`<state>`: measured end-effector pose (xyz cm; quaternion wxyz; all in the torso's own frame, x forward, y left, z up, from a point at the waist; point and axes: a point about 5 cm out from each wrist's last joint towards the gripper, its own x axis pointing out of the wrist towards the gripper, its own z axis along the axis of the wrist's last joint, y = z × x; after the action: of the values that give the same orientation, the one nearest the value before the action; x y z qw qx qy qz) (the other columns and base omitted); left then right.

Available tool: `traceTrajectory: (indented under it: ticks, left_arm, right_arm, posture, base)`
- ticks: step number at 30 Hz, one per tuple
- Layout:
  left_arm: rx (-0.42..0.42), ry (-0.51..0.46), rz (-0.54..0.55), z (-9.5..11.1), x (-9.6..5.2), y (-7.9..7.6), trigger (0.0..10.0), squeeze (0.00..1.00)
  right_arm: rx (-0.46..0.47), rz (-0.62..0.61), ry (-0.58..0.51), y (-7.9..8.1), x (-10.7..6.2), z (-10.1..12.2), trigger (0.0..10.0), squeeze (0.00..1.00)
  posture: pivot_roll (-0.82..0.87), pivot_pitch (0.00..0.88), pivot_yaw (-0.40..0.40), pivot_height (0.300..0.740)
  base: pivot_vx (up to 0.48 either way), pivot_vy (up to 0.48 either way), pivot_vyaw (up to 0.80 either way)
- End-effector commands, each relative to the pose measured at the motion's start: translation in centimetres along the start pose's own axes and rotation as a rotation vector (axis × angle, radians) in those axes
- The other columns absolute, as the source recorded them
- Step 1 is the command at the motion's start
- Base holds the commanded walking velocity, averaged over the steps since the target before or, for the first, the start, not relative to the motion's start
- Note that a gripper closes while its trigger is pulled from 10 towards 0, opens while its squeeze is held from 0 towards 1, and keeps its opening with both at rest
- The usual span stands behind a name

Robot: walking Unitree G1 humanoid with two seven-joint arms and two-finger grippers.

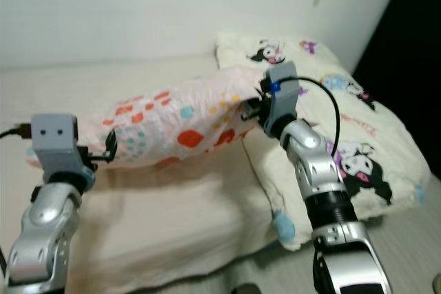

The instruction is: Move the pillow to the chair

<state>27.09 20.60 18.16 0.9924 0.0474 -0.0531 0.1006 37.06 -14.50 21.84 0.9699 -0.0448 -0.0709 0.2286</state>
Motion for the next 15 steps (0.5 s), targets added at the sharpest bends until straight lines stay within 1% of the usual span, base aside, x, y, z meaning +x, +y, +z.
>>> traceTrajectory:
  ticks: [1,10,11,15]
  left_arm:
    - [-0.011,0.008,0.0,-0.49,-0.06,-0.03,10.0,0.0]
    - [-0.004,0.003,-0.008,-0.83,-0.25,-0.22,10.0,0.0]
    - [-0.002,0.006,-0.006,-1.0,-0.26,-0.2,10.0,0.0]
    - [0.003,0.008,-0.005,-1.28,-0.29,-0.19,10.0,0.0]
  right_arm:
    - [-0.009,-0.009,-0.072,-0.34,-0.04,1.48,0.0,0.0]
    - [-0.01,-0.013,-0.084,-0.46,0.0,1.68,0.0,0.0]
    - [-0.007,-0.012,-0.089,-0.39,0.0,1.64,0.0,0.0]
    - [-0.002,-0.007,-0.096,-0.24,-0.02,1.55,0.0,0.0]
  posture:
    - [-0.04,0.0,-0.072,0.684]
    - [-0.04,0.0,-0.072,0.713]
    - [-0.04,0.0,-0.071,0.723]
    - [-0.03,0.0,-0.069,0.723]
  base:
    - [0.0,0.0,0.0]
    - [0.0,0.0,0.0]
    - [0.0,0.0,0.0]
    - [0.0,0.0,0.0]
